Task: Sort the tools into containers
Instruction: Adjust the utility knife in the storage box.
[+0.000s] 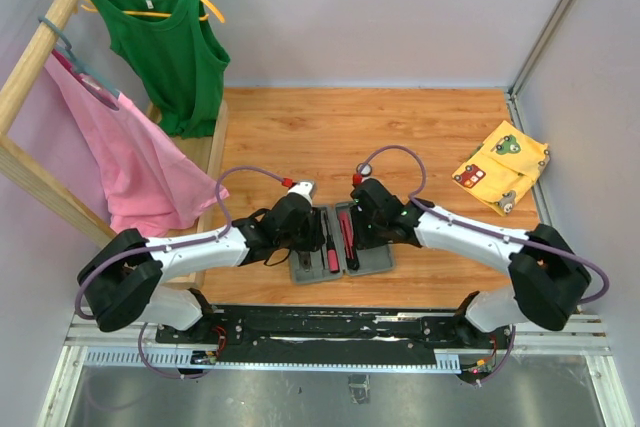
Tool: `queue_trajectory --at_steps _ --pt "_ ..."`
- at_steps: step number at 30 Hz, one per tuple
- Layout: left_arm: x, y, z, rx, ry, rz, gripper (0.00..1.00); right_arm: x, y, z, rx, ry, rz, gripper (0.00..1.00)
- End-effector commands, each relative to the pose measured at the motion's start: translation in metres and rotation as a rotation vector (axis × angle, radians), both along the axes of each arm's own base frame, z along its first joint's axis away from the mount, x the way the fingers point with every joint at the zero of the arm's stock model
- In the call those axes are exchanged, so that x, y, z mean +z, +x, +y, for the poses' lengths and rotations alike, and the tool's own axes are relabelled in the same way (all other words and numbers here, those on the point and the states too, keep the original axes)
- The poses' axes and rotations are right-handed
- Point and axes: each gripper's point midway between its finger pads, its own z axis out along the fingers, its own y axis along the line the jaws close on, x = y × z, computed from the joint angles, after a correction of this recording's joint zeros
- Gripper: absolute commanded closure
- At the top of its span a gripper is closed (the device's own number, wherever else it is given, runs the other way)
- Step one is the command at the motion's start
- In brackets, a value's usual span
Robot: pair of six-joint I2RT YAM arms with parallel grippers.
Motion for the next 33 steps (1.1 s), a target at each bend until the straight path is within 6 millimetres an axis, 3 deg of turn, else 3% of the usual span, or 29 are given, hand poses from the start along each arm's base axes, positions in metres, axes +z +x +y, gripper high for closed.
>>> queue_trajectory --at_steps 1,13,33 --pt "0.015 0.006 -0.003 0.019 -0.019 -0.039 0.59 0.017 0.002 -0.01 0.028 0.007 -0.083 0.74" --pt "0.004 0.002 -0.001 0.026 -0.012 -0.015 0.59 0.034 0.021 -0.011 0.003 0.016 -0.153 0.79" --pt "-0.002 0.0 -0.001 0.013 -0.003 -0.005 0.6 0.01 0.021 0.013 0.066 0.025 -0.047 0.84"
